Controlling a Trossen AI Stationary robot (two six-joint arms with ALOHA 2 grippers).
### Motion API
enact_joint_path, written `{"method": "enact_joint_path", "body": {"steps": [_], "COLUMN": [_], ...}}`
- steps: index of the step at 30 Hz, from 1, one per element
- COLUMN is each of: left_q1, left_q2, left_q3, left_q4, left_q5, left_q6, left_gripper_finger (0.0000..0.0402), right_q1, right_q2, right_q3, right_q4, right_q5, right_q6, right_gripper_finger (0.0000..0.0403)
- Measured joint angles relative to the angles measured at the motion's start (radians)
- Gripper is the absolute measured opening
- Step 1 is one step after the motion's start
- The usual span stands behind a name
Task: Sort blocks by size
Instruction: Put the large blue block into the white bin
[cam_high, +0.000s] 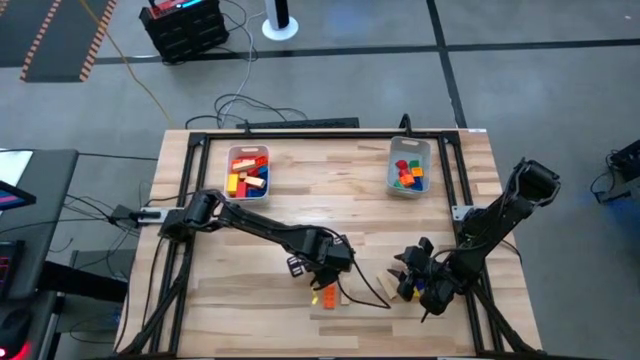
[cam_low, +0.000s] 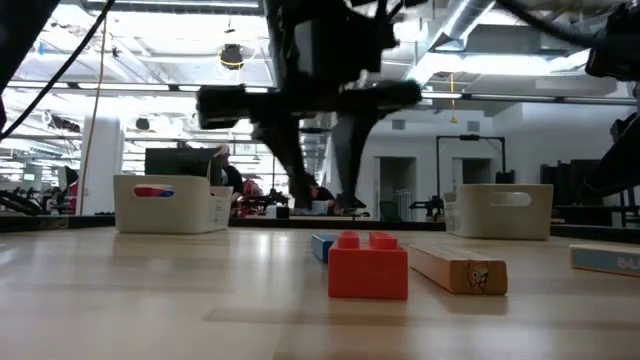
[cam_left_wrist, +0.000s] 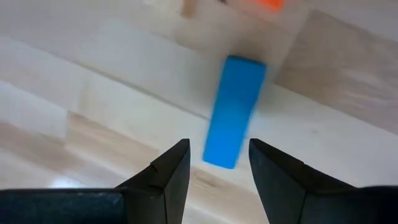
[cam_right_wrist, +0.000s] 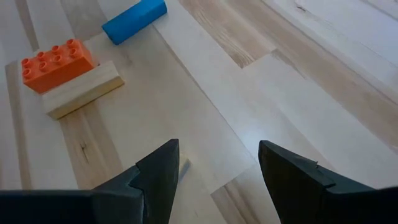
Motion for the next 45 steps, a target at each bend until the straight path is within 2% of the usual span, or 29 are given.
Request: {"method": "enact_joint_path", "body": {"steps": [6,11,19,26,32,39,45], "left_q1": [0.0,0.012,0.041,0.044,0.044,0.066,0.195], "left_q2": [0.013,0.016,0.009,0.009,0.009,-0.019,-0.087], "left_q3": [-0.009,-0.071,-0.138,-0.14,-0.14,-0.109,-0.108], "left_q4": [0.011,0.109,0.137,0.121,0.086,-0.082,-0.337], "left_q5": [0.02,0.041,0.069,0.08,0.079,-0.044,-0.211], "left_q6": [0.024,0.053,0.024,-0.062,-0.141,-0.24,-0.457], "left_gripper_finger": [0.016,0.016,0.0158,0.0098,0.0094,0.0094,0.0094], "right_q1": [0.0,0.0,0.0,0.0,0.0,-0.001,-0.001], "right_q2": [0.0,0.0,0.0,0.0,0.0,0.0,0.0], "right_q3": [0.0,0.0,0.0,0.0,0.0,0.0,0.0], "right_q4": [0.002,0.003,0.004,0.007,0.01,0.01,0.018], "right_q5": [0.0,0.002,0.003,0.003,0.004,0.007,0.007], "right_q6": [-0.001,-0.001,-0.006,-0.007,-0.009,-0.009,-0.009], "right_gripper_finger": [0.0249,0.0249,0.0249,0.0249,0.0249,0.0249,0.0249]}}
